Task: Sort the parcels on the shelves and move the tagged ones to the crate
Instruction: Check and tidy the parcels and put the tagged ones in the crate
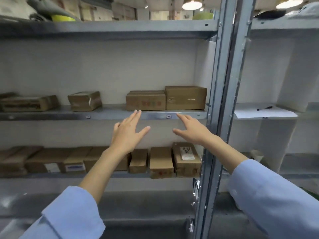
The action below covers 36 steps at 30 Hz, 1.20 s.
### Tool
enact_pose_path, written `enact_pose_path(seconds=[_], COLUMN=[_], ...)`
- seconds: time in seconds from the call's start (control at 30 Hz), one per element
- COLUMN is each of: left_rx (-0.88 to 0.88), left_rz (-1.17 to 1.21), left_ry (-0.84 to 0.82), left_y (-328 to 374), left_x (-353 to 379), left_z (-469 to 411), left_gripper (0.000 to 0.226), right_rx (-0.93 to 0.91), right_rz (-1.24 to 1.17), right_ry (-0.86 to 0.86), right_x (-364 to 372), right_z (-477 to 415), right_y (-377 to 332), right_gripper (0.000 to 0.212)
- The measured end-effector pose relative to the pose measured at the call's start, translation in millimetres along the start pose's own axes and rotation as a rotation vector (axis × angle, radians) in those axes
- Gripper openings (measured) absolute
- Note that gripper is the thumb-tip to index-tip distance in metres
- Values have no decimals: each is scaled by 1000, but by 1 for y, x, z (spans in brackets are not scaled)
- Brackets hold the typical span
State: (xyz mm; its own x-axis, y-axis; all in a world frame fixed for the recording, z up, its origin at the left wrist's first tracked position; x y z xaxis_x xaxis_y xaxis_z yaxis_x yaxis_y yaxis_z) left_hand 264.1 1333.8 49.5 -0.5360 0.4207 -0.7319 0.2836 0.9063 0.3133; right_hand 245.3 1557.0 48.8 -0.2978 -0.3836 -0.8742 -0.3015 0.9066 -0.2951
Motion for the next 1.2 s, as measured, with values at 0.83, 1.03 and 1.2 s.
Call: enact_pose_path(seconds=[0.83, 1.03, 1.2], left_rx=[-50, 17, 99], left_rz=[-213, -217, -175], left_ry=[90, 70, 35], left_y=[-114, -146, -161], left_x=[77, 85, 94], left_z=[-169, -206, -230], left_gripper=[73, 75, 74], right_rx=[-81, 2, 82], right_rz=[-73, -6, 25], right_ry=[104, 185, 243], right_x=[67, 69, 76], right_z=[-210, -219, -217], right_y=[22, 11, 6], right_gripper=[72, 71, 70])
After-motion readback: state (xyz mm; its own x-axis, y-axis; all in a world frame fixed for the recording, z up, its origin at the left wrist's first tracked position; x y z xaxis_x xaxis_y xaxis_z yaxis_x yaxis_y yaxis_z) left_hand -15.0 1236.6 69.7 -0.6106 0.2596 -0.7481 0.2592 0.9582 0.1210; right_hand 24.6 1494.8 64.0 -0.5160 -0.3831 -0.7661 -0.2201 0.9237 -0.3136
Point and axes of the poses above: each hand's wrist, its own z-axis away from the middle knuckle, its own x-axis out of the palm, y = z × x, the point moved 7 cm from there along -z, towards the middle knuckle, and after that the axes turned 6 degrees about y, right-handed, at the moved point
